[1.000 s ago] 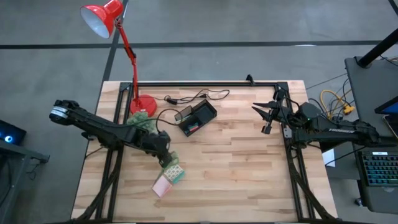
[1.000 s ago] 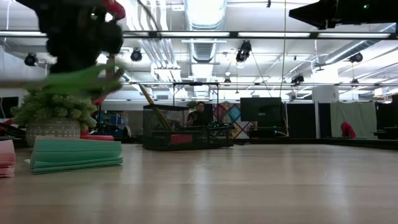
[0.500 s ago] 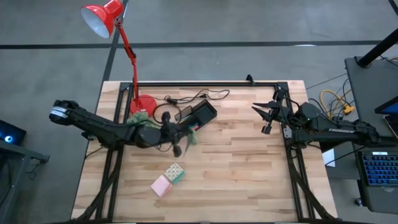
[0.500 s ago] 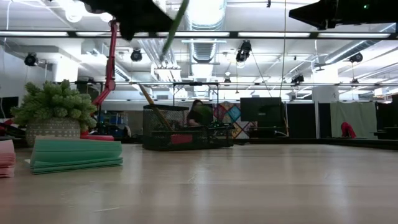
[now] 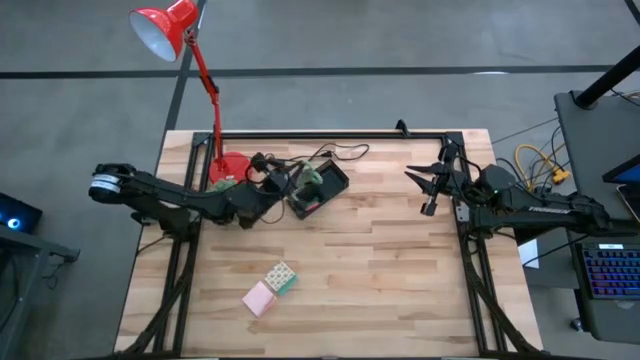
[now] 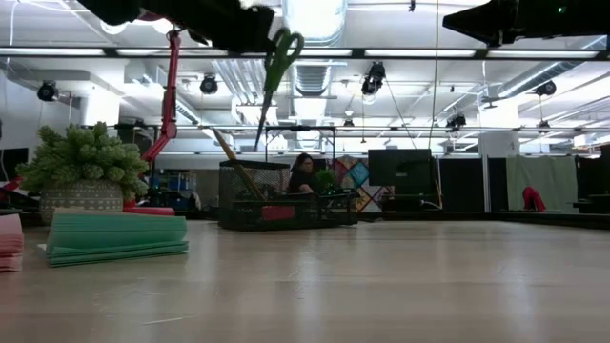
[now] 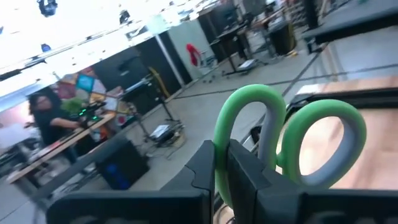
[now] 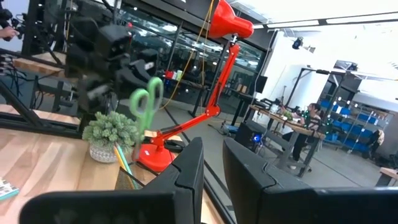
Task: Pick and place office supplies into organizer
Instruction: Put the green scissors into the black desk organizer
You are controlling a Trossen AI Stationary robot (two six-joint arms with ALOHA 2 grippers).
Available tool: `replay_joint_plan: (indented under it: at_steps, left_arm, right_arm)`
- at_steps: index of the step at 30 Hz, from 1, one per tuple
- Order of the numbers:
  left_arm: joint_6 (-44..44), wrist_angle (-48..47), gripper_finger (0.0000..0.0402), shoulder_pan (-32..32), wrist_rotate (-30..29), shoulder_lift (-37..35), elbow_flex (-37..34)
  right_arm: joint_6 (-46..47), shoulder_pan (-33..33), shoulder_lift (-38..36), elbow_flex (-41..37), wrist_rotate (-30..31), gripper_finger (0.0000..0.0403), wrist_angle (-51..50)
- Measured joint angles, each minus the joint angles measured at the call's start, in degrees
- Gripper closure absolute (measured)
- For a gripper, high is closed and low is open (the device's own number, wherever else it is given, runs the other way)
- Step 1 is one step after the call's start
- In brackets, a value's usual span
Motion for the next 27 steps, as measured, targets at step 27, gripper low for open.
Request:
replay_joint_plan:
  at_steps: [27]
  left_arm:
    - [2.4, 16.1, 0.0398, 11.4, 6.7, 13.9, -1.7]
  right_arm:
    - [0.0, 0.0, 0.0, 0.0, 0.0, 0.0351, -0.1]
